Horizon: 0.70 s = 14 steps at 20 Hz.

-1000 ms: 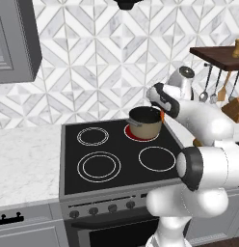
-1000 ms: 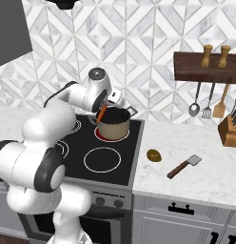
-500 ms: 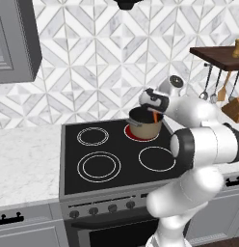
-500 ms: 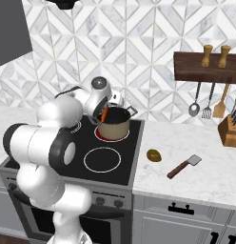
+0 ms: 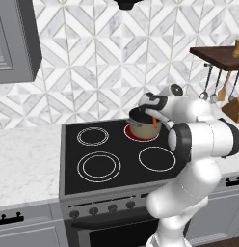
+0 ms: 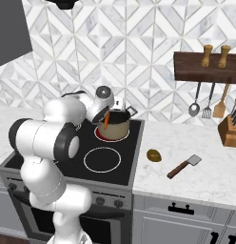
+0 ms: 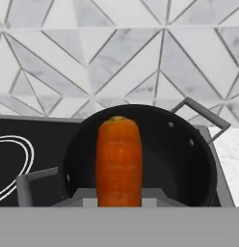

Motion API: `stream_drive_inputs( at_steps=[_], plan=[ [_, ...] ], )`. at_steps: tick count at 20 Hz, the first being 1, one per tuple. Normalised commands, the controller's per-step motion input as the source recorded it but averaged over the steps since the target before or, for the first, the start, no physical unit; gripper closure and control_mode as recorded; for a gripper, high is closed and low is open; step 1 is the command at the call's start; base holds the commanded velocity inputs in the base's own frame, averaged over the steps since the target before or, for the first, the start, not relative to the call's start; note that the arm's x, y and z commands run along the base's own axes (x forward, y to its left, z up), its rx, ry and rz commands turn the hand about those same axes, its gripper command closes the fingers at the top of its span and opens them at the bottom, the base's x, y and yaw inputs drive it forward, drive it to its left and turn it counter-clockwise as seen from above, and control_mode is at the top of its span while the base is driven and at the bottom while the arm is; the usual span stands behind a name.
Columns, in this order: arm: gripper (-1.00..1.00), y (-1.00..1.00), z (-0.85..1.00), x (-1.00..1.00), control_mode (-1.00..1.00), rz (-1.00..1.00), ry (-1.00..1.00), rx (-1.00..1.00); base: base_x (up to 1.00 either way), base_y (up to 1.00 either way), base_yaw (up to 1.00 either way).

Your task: Put the avocado and carrot in the pot. Retrieve the spatula and lightly stir the vegetables in the pot.

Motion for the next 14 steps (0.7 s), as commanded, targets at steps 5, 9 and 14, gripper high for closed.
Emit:
stream_drive_inputs(
  at_steps=[5,9,14],
  plan=[
    [1.0,0.04,0.75,0.0,-1.0,0.0,0.0,0.02,0.0,0.0,0.0],
    [1.0,0.0,0.18,0.49,-1.0,0.05,-0.01,0.0,0.0,0.0,0.0],
    [1.0,0.0,-0.4,0.66,-1.0,0.15,0.0,-0.06,0.0,0.0,0.0]
  ],
)
